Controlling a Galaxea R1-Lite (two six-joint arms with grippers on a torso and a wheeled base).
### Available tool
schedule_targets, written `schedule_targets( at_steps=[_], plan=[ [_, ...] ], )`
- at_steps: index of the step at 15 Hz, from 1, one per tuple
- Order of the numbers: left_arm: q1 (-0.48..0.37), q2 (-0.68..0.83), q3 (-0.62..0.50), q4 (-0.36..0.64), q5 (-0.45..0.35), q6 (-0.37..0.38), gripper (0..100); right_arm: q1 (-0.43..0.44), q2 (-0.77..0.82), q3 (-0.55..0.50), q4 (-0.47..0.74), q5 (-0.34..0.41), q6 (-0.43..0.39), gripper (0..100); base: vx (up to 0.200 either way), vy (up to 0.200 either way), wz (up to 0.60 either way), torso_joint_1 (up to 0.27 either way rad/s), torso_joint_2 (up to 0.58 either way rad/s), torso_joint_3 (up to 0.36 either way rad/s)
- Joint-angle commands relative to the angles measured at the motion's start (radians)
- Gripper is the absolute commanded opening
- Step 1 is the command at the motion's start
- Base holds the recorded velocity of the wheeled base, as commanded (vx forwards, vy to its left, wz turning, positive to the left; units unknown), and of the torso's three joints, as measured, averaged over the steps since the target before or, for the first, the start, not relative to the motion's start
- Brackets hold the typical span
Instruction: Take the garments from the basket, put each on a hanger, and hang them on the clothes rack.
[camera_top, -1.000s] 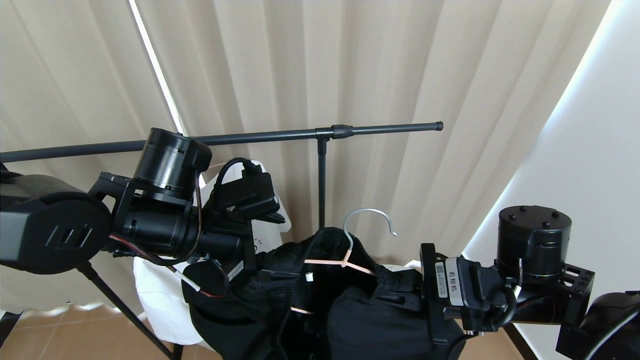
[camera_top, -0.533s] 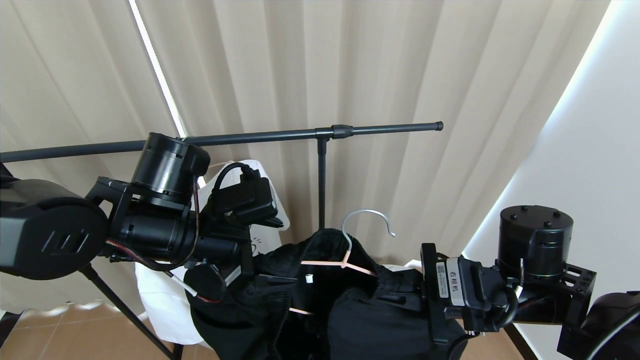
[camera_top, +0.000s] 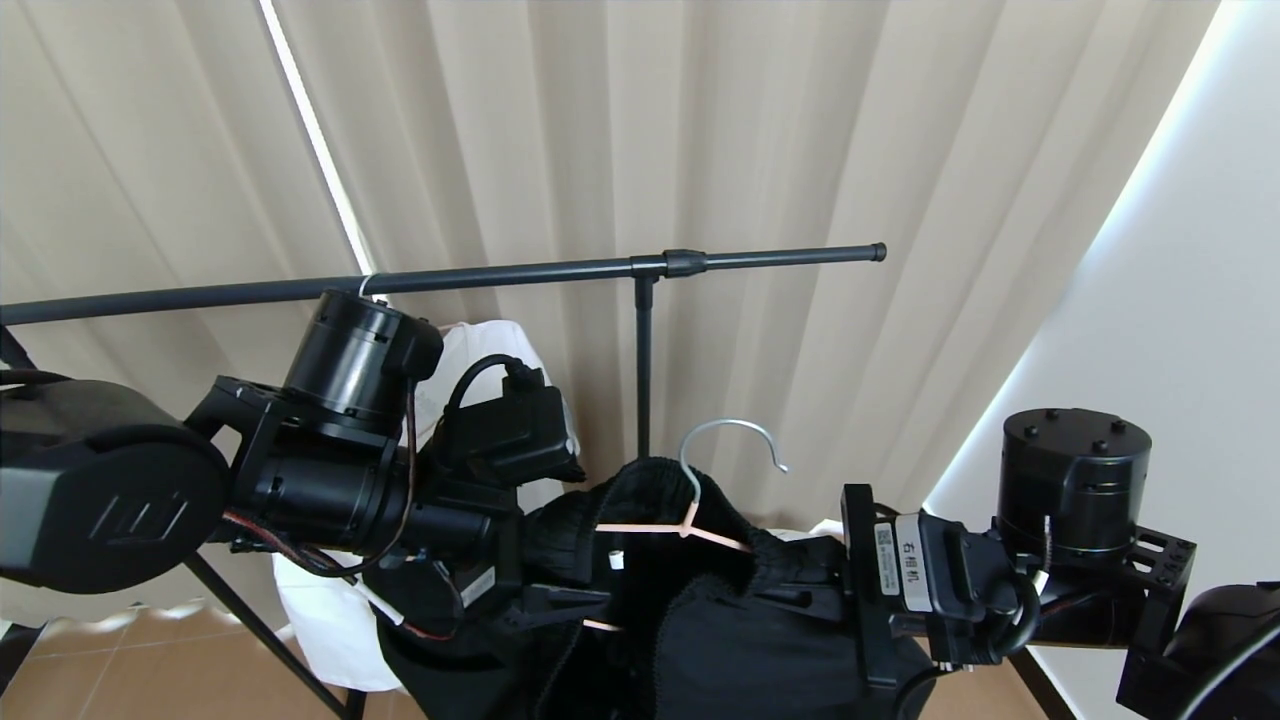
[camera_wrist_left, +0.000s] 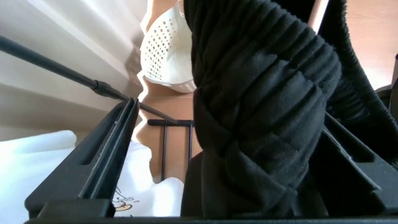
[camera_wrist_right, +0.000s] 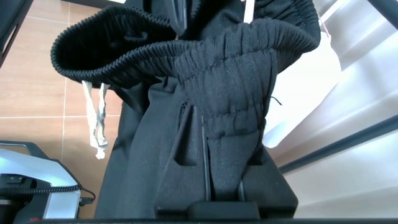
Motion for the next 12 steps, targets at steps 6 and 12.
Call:
schedule_targets(
  at_steps=[6, 12],
  plan=[
    [-0.004, -0.029, 0.005, 0.001, 0.000, -0.001, 0, 0.000, 0.004, -0.005, 0.001, -0.001, 0.001, 0, 0.000, 0.000, 0.00, 0.000, 0.00, 0.000],
    [-0.004, -0.028, 0.005, 0.001, 0.002, -0.003, 0, 0.000, 0.013, -0.025, 0.010, -0.072, 0.005, 0, 0.000, 0.000, 0.00, 0.000, 0.00, 0.000]
  ],
)
